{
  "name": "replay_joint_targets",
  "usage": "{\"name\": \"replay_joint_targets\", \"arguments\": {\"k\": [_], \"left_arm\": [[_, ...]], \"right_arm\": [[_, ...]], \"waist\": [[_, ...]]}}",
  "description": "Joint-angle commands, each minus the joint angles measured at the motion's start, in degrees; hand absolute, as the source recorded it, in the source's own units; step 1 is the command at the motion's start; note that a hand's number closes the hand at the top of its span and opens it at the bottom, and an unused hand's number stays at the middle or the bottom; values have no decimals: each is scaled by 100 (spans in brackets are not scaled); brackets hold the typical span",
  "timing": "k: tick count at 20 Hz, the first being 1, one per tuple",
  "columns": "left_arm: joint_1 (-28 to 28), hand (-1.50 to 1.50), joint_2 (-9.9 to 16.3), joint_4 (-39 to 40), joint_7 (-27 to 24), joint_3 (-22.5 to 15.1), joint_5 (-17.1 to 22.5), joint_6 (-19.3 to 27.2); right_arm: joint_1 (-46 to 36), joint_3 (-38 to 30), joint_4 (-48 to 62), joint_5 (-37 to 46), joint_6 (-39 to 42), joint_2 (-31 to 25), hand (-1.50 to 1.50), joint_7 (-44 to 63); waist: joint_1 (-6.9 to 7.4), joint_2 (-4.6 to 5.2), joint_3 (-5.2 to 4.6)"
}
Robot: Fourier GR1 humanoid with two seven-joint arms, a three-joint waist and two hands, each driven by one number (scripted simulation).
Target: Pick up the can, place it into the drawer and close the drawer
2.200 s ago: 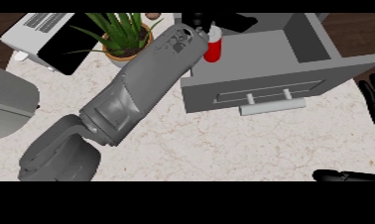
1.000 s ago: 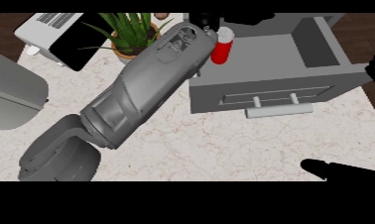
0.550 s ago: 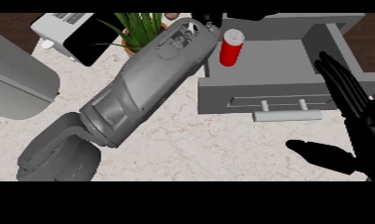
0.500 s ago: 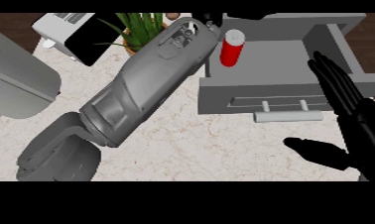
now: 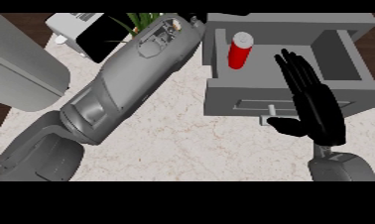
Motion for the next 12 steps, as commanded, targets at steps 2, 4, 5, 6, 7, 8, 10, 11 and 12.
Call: {"name": "replay_joint_targets", "arguments": {"k": [2,4,5,6,7,8,10,11,12], "left_arm": [[480,-150,521,-913,569,-244,-283,104],[470,-150,786,-961,752,-154,-289,-169],[312,-150,950,-1225,1120,-214,-315,-87],[685,-150,870,-1462,907,-276,-369,42],[253,-150,1036,-1417,1333,-252,-432,81],[755,-150,1299,-1794,1133,-276,-397,-138],[840,-150,1171,-1771,992,-253,-476,-59],[856,-150,1235,-1951,1177,-274,-489,18],[897,-150,1534,-1995,1178,-125,-432,-194]], "right_arm": [[-347,-245,956,161,-609,189,-150,-110],[-616,-238,1603,326,-853,294,-150,-173],[-786,-232,1737,352,-859,315,-150,-186],[-660,-231,2059,541,-1266,431,-150,-211],[-1035,-230,2073,583,-941,392,-150,-24],[-1013,-458,2319,410,-1058,224,-150,-260],[-1426,-521,3003,638,-1462,317,-150,-313],[-1300,-577,3139,581,-1601,289,-150,-458],[-1128,-482,3083,730,-1737,391,-150,-383]], "waist": [[116,-53,-2],[75,-21,-1],[135,-42,0],[165,-36,0],[122,-35,0],[207,-39,-1],[198,10,2],[195,-4,4],[147,-5,1]]}}
